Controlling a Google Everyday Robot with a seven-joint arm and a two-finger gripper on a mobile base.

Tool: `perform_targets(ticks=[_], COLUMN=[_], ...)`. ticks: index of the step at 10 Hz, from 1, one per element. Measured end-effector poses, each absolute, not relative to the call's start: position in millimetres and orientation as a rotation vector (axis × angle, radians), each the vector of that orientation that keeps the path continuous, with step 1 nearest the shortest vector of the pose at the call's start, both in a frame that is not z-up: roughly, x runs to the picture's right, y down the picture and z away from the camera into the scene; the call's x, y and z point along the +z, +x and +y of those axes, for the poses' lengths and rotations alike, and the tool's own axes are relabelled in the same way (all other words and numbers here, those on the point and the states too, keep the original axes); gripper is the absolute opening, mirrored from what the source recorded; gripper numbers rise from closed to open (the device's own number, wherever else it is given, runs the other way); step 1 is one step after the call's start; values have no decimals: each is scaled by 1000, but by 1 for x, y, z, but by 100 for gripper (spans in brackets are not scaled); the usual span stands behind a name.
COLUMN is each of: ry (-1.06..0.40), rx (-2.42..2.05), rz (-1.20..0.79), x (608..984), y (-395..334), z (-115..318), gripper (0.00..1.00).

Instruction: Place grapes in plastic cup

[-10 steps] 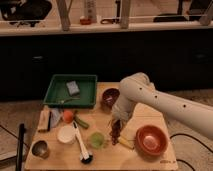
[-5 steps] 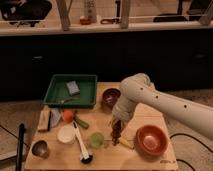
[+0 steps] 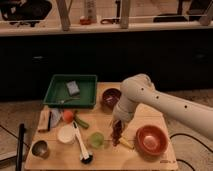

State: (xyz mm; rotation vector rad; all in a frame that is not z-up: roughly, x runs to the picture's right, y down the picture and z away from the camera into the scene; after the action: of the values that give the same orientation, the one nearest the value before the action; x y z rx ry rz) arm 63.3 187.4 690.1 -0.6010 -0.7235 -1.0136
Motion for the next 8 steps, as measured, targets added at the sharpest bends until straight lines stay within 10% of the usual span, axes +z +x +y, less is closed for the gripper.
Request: perform_targets(ticks=[3, 8], ry=[-604, -575], rx=[-1041, -1133], rz=[-721, -744], x=[693, 695], y=[58, 25], z=[189, 194], gripper=[2, 0])
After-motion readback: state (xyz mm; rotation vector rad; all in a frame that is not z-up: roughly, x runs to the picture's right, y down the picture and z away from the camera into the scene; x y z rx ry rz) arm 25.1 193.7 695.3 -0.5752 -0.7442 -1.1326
